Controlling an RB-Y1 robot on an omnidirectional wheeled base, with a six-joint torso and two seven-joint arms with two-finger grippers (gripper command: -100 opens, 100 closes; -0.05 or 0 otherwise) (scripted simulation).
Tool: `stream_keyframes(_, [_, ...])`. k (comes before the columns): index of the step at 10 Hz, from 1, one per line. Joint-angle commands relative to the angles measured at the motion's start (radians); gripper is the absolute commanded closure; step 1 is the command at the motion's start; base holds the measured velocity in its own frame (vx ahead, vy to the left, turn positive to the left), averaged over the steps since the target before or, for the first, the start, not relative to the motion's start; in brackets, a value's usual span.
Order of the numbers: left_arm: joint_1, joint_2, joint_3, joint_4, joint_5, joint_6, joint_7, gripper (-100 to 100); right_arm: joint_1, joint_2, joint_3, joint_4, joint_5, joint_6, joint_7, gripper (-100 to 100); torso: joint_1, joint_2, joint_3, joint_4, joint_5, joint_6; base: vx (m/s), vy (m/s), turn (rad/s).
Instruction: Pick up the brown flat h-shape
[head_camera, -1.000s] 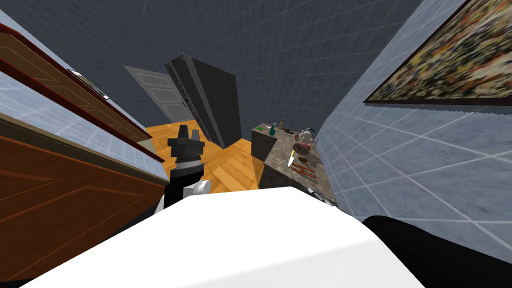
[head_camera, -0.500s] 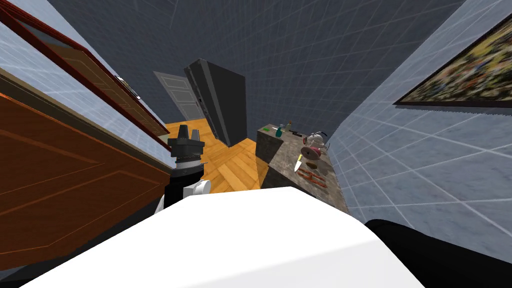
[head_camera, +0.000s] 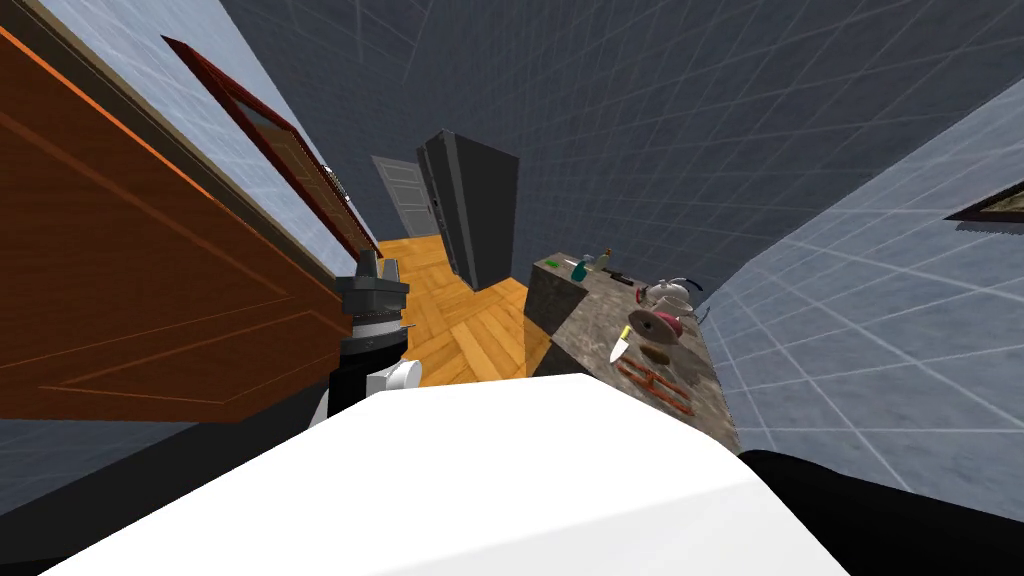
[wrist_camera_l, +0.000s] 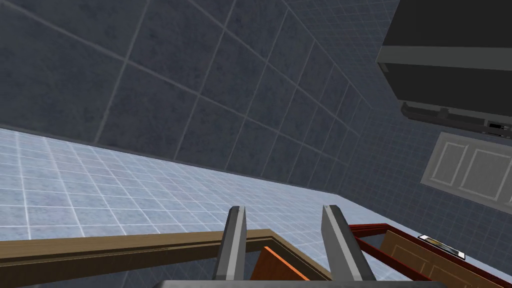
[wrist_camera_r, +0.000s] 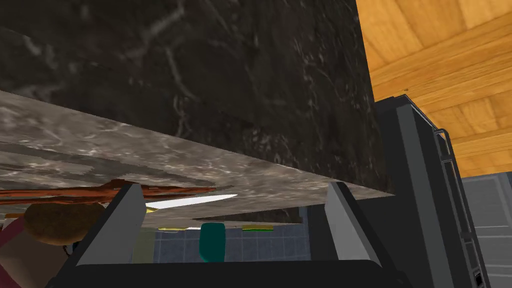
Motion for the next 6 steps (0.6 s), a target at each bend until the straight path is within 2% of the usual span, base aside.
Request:
stream_keyframes(1, [0.0, 0.0, 0.0, 0.0, 0.0, 0.0, 0.0, 0, 0.05, -0.05, -0.013, 0.026, 0.043, 0.026, 0.01, -100, 0.0, 0.0, 0.0, 0.0, 0.0, 0.0, 0.039, -0.011, 0.443])
stream_keyframes(2, [0.0, 0.0, 0.0, 0.0, 0.0, 0.0, 0.0, 0, 0.085, -0.074, -0.019, 0.047, 0.068, 0.036, 0.02, -100, -0.001, 0.0, 0.0, 0.0, 0.0, -0.001, 0.027, -0.022, 0.43])
stream_keyframes(3, [0.0, 0.0, 0.0, 0.0, 0.0, 0.0, 0.0, 0, 0.093, -0.074, -0.019, 0.047, 0.068, 0.036, 0.02, -100, -0.001, 0.0, 0.0, 0.0, 0.0, 0.0, 0.015, -0.019, 0.09])
stream_keyframes(4, [0.0, 0.0, 0.0, 0.0, 0.0, 0.0, 0.0, 0, 0.124, -0.096, -0.024, 0.067, 0.093, 0.045, 0.03, -100, 0.0, 0.001, 0.001, 0.0, 0.0, 0.001, 0.009, -0.002, 0.21])
stream_keyframes(6, [0.0, 0.0, 0.0, 0.0, 0.0, 0.0, 0.0, 0, 0.176, -0.136, -0.029, 0.103, 0.137, 0.061, 0.05, -100, 0.0, 0.001, 0.001, 0.0, 0.0, 0.0, 0.011, -0.014, 0.401])
